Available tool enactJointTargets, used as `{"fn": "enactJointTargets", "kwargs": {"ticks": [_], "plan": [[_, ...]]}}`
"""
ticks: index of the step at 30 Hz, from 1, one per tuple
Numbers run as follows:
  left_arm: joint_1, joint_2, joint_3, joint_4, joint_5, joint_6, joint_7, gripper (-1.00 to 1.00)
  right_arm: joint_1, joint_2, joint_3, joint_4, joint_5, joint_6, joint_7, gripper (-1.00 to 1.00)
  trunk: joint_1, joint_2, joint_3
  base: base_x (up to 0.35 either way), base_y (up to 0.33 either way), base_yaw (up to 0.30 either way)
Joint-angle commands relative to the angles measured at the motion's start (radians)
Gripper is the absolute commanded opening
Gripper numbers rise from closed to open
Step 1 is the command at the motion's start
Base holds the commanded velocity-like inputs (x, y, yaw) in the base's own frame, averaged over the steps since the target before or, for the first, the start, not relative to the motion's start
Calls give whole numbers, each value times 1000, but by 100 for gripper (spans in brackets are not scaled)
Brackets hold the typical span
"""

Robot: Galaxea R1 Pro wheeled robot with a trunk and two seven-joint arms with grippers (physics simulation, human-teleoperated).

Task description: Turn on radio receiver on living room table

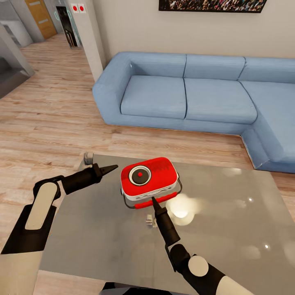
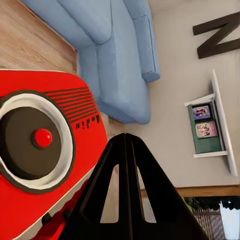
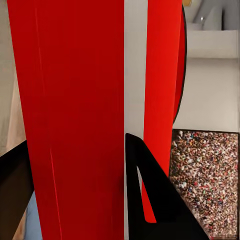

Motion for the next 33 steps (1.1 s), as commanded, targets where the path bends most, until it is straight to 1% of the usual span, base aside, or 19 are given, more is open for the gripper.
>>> {"fn": "enactJointTargets", "kwargs": {"ticks": [1, 5, 10, 13, 16, 17, 20, 21, 23, 25, 28, 32, 33], "plan": [[-1, -1, 0, 0, 0, 0, 2, -100, 0, 0, 0, 0, 1, 1, -5, -100, 0, 0, 0, 0, 0, 0], [-2, -3, -1, 0, 0, 0, 4, -100, 0, 0, 0, 1, -4, -1, -13, -100, 0, 0, 0, 0, 0, 0], [-3, -2, -1, 4, 1, -1, 18, -100, 17, -1, 2, 1, -5, -5, -75, -100, 0, 0, 0, 0, 0, 0], [-3, -3, 0, 5, 2, -1, 38, -100, 43, 1, 2, 1, -6, -23, -145, -100, 0, 0, 0, 0, 0, 0], [-3, -4, 0, 5, 11, -1, 42, -100, 55, 1, 3, 3, -6, -36, -172, -100, 0, 0, 0, 0, 0, 0], [-3, -4, 0, 6, 21, -2, 45, -100, 59, 0, 2, 3, -6, -40, -181, -100, 0, 0, 0, 0, 0, 0], [-3, -4, 0, 9, 26, -2, 51, -100, 61, 0, 2, 4, -6, -43, -185, -100, 0, 0, 0, 0, 0, 0], [-3, -4, 0, 10, 27, -2, 60, -100, 61, 0, 2, 4, -6, -44, -186, -100, 0, 0, 0, 0, 0, 0], [-3, -9, 1, 12, 30, -2, 98, -100, 62, 0, 3, 4, -7, -45, -187, -100, 0, 0, 0, 0, 0, 0], [-3, -21, 1, 13, 38, -2, 118, -100, 62, 1, 3, 4, -8, -53, -188, -100, 0, 0, 0, 0, 0, 0], [-4, -36, 1, 25, 42, -2, 126, -100, 62, 1, 3, 4, -9, -65, -188, -100, 0, 0, 0, 0, 0, 0], [-25, -51, 0, 56, 43, -2, 132, -100, 61, 2, 3, 4, -20, -70, -187, -100, 0, 0, 0, 0, 0, 0], [-29, -55, 0, 65, 44, -2, 148, -100, 62, 2, 3, 4, -23, -71, -187, -100, 0, 0, 0, 0, 0, 0]]}}
